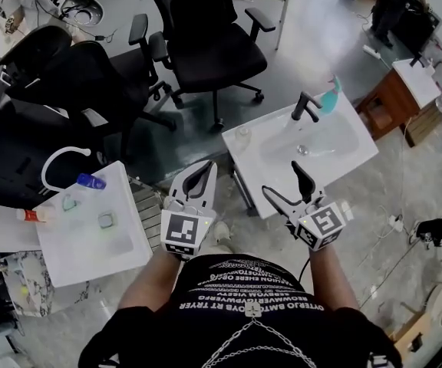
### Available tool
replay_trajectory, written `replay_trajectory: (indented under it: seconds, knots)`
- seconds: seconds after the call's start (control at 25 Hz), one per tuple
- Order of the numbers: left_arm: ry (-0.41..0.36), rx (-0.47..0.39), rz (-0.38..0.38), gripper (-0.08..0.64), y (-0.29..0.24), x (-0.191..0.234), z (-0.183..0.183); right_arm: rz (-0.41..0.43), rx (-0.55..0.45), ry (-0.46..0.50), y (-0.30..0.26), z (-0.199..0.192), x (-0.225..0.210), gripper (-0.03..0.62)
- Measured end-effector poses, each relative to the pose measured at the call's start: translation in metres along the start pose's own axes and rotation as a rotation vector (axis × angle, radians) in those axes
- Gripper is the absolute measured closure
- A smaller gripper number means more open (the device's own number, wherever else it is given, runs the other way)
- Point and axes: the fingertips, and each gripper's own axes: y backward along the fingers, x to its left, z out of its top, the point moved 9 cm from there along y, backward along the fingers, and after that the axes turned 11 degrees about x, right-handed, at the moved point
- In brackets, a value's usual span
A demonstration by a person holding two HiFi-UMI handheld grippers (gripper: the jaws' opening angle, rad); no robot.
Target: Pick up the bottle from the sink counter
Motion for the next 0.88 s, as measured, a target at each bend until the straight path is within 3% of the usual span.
replay_trajectory:
  seconds: [0.52, 0.88]
  knots:
    - [0.001, -0.01, -0.042, 0.555, -0.058, 0.076, 0.014, -0.041, 0.006, 0.02, -0.074, 0.045, -0.032, 0.21]
    - [-0.003, -0.018, -0.076, 0.555, -0.092, 0.119, 0.014, -0.071, 0.035, 0.043, -0.125, 0.056, -0.044, 0.21]
